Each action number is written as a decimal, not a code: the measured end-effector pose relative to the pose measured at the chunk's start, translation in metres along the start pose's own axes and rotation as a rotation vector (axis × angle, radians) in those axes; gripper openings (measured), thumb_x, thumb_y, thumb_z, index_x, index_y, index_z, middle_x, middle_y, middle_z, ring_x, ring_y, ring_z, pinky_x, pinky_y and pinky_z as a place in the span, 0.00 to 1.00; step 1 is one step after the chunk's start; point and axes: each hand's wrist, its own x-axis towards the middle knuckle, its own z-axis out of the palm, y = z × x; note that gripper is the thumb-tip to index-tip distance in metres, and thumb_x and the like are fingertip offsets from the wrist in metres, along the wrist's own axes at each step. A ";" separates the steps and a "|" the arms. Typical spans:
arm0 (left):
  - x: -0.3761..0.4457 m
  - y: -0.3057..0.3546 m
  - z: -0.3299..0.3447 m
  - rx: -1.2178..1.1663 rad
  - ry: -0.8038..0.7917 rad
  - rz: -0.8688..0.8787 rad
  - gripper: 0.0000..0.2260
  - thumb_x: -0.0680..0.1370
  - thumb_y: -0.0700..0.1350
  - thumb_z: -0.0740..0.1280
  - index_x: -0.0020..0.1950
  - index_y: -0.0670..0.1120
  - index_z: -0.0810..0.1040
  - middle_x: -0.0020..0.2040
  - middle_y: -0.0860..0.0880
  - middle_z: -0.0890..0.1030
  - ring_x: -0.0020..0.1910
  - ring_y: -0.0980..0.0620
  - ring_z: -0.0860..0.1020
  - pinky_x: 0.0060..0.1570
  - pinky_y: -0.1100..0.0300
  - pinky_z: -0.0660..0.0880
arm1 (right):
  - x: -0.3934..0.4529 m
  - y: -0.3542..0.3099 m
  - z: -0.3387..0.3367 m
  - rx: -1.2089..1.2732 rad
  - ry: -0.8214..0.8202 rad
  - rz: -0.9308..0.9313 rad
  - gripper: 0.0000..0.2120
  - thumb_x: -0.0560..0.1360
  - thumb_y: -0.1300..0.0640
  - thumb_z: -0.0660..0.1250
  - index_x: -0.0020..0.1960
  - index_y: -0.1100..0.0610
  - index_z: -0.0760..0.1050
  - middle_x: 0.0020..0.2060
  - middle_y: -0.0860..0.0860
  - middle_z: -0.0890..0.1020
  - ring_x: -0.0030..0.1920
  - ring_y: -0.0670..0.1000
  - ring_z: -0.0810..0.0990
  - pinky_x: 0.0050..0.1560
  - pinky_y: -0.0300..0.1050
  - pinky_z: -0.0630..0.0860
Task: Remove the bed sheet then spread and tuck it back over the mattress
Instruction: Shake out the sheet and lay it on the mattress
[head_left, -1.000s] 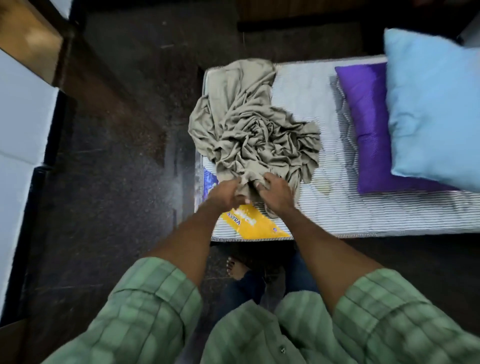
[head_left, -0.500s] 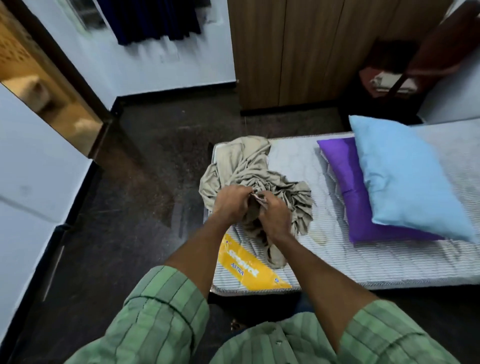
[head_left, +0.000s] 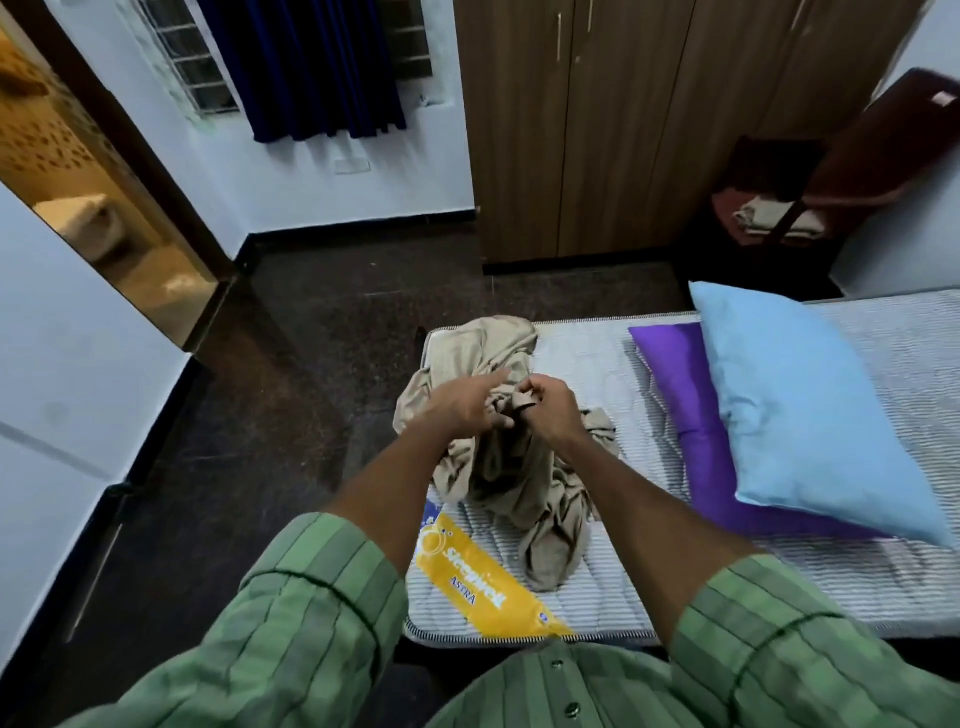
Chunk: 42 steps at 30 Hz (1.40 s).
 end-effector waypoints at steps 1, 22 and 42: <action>0.008 0.003 -0.004 -0.028 0.016 0.016 0.32 0.75 0.61 0.74 0.77 0.59 0.69 0.69 0.50 0.79 0.68 0.45 0.76 0.62 0.51 0.74 | 0.010 -0.005 -0.004 0.001 -0.037 -0.015 0.08 0.69 0.58 0.75 0.37 0.46 0.79 0.35 0.43 0.83 0.38 0.44 0.79 0.41 0.45 0.77; 0.109 0.017 -0.155 0.017 0.564 -0.210 0.12 0.80 0.59 0.66 0.52 0.54 0.84 0.52 0.48 0.85 0.54 0.43 0.82 0.52 0.52 0.76 | 0.115 -0.098 -0.110 0.643 0.060 0.093 0.10 0.76 0.64 0.73 0.40 0.54 0.76 0.34 0.50 0.79 0.35 0.46 0.75 0.32 0.39 0.72; 0.135 0.026 -0.183 -0.198 0.428 0.036 0.08 0.73 0.60 0.70 0.35 0.64 0.76 0.43 0.59 0.82 0.48 0.53 0.80 0.48 0.55 0.77 | 0.118 -0.120 -0.105 0.376 -0.191 -0.029 0.17 0.74 0.54 0.78 0.55 0.65 0.81 0.43 0.54 0.85 0.42 0.48 0.82 0.37 0.41 0.78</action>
